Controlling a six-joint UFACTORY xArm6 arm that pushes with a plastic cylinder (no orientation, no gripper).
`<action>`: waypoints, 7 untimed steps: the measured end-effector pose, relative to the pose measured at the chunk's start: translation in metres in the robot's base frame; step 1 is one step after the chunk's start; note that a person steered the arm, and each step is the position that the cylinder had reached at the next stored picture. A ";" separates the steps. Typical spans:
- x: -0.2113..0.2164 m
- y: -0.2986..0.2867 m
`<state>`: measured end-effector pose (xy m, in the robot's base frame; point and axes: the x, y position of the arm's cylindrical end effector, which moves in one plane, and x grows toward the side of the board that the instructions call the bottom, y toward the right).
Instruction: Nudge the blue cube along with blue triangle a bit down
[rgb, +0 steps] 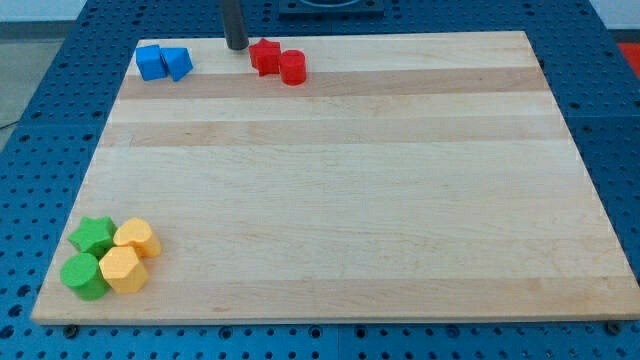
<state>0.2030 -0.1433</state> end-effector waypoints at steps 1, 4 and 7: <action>0.025 0.000; 0.076 -0.024; 0.093 -0.161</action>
<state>0.2956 -0.3042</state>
